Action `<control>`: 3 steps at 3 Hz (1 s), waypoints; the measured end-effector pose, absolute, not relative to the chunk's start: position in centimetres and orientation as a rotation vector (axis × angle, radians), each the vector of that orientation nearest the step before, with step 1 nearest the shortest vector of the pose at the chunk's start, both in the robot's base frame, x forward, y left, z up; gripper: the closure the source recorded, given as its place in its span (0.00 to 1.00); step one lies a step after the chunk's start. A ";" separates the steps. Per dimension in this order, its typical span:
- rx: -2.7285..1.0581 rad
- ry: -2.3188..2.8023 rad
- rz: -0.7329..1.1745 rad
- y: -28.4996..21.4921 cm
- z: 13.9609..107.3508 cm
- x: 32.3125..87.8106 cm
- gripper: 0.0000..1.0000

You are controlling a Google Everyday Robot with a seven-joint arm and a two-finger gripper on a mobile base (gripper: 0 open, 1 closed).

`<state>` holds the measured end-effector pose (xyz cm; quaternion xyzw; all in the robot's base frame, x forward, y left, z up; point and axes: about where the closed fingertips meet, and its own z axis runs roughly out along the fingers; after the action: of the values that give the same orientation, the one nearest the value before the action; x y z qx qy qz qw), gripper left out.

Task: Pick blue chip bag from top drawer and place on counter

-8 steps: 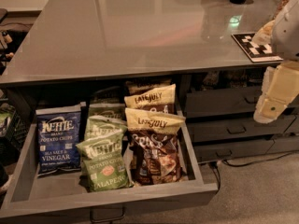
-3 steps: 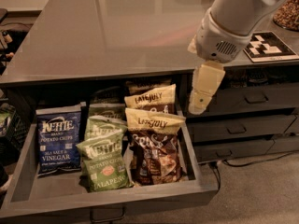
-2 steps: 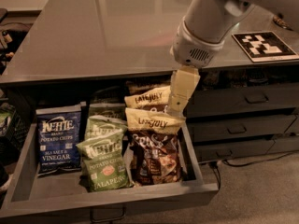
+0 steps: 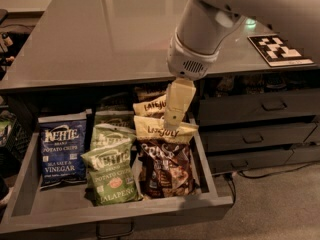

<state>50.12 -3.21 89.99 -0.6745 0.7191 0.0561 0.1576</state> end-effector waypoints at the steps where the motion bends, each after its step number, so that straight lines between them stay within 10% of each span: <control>1: -1.904 2.018 0.197 -1.0 88.9 49.9 0.00; 3: -1.907 1.946 0.246 5.7 85.0 51.8 0.00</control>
Offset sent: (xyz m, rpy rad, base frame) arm 0.0279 0.1063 -0.0530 0.1213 -0.0616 0.0188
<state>51.77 5.73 85.01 -0.6829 0.6966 0.0881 0.2016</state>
